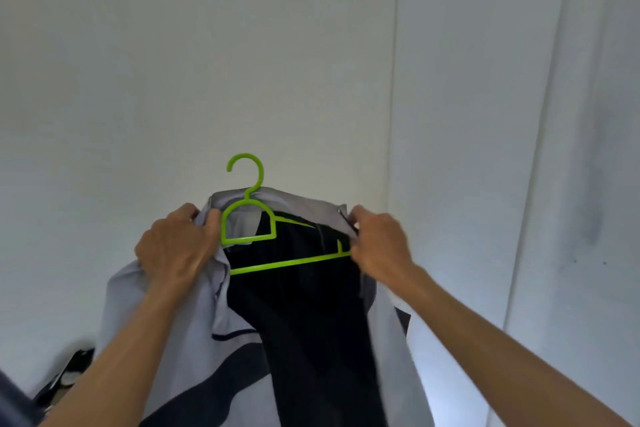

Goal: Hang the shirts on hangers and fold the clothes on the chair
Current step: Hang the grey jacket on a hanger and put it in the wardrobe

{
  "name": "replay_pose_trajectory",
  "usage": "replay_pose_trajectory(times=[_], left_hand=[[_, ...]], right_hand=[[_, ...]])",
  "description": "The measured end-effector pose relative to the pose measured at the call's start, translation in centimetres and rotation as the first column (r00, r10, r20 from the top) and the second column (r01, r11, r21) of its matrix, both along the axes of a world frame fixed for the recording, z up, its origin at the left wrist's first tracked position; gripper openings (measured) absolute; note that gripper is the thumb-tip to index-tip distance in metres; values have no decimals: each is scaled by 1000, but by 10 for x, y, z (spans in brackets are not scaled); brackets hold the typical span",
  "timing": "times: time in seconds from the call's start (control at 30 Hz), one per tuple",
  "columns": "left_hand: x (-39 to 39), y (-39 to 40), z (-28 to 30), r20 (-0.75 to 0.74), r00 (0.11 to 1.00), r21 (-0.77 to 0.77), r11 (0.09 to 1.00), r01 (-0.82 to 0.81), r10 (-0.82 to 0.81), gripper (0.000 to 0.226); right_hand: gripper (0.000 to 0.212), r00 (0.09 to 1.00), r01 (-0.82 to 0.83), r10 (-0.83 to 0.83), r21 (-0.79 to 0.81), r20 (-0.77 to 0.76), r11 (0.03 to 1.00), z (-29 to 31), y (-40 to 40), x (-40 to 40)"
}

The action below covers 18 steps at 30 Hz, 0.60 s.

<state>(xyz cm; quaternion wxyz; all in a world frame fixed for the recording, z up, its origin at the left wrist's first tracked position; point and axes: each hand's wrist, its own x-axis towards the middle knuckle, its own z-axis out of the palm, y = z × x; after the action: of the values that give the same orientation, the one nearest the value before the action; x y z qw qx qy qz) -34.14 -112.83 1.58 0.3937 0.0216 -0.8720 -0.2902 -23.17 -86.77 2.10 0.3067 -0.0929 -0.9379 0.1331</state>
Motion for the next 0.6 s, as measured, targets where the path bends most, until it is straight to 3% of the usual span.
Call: replay_pose_trajectory(times=[0.07,0.2,0.3,0.43,0.6], left_hand=[[-1,-2,2,-11,1000,5,1000,2,-2,37],[1,8,2,-56,998,-8,1000,12,-13,36],[2,12,-1,-97,995,-55,998,-11,5,36],[0,12,-4,-88,996,17,999,-34,35,38],[7,37,2,7,1000,-59,998,-3,3,44]], right_hand=[[21,995,93,-94,-50,-15,994,3,33,-8],[13,995,75,-89,-241,-47,968,-5,49,-22],[19,988,44,-79,-256,-129,966,-4,38,-20],[35,942,-241,170,-231,-291,943,6,1,-7],[30,831,-535,508,-79,-226,841,-22,-85,2]])
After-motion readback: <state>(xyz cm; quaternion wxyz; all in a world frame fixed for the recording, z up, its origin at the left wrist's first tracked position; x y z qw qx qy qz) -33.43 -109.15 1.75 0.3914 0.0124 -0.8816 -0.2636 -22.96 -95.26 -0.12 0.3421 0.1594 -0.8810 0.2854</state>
